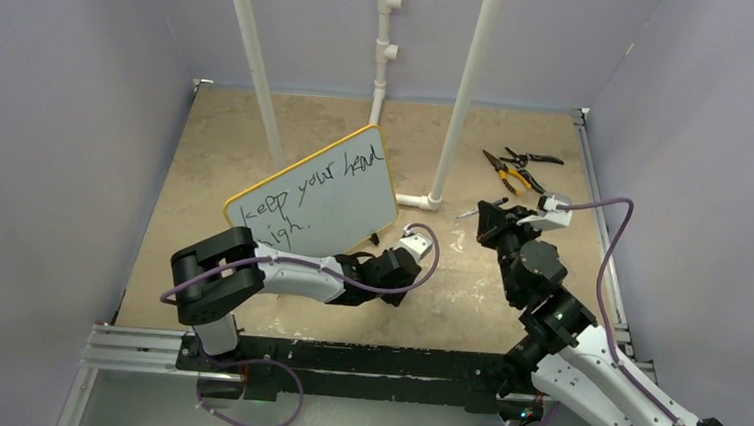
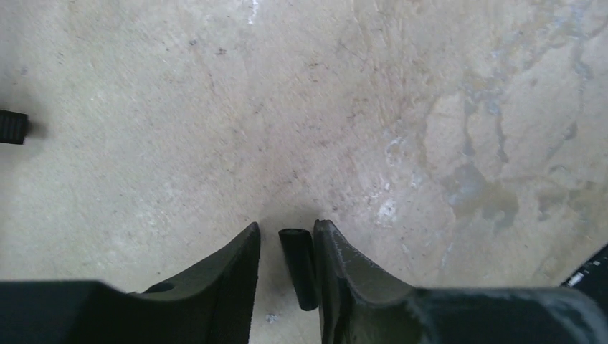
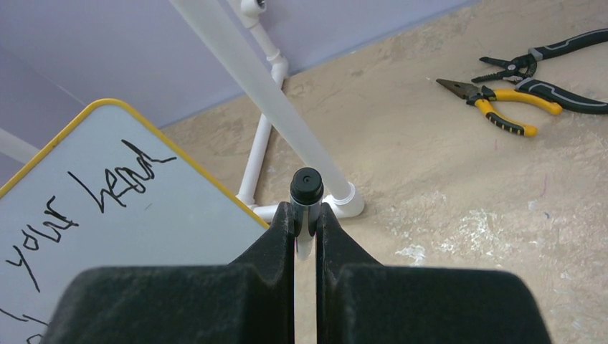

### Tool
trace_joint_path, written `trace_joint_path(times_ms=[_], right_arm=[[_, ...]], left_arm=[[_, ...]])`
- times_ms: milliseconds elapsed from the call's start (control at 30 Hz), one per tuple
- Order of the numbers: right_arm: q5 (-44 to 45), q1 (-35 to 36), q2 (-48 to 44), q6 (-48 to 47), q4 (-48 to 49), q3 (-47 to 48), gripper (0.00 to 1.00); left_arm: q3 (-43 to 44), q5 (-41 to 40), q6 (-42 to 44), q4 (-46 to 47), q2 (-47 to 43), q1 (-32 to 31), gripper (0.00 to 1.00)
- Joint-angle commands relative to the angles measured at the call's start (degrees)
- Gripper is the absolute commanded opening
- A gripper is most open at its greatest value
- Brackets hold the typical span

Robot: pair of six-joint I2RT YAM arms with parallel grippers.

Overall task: Write a sentence on the whiteboard
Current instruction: Pick up the pen cap.

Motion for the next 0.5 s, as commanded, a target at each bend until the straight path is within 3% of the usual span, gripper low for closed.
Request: trace_joint_path(times_ms=[0,100,267,400,467], right_arm=[[2.29,0.01,-1.5,-1.94,3.09,-1.12,0.0],[2.93,-0.02,-2.06,-2.67,3.21,-1.66,0.0],[3.41,-0.01,-2.76,-3.81,3.82,-2.28,0.0],[3.24,-0.01,-2.61,-4.61,4.48,-2.66,0.0],[3.16,-0.02,-2.43,-4.85,4.74,-2.74,0.0]], left_arm=[[3.09,-6.97,-2.36,-5.33,2.95,-0.38,0.27],[2.64,-10.74,-4.63,-7.66,2.85,-0.39,0.18],[0.02,-17.02,-9.22,-10.09,-0.01,0.7,0.12],[-2.9,-15.63,-12.35,-8.33,-2.45,3.88,0.13],[-3.5,-14.79,-13.12,-8.01,-3.41,4.34,0.23]])
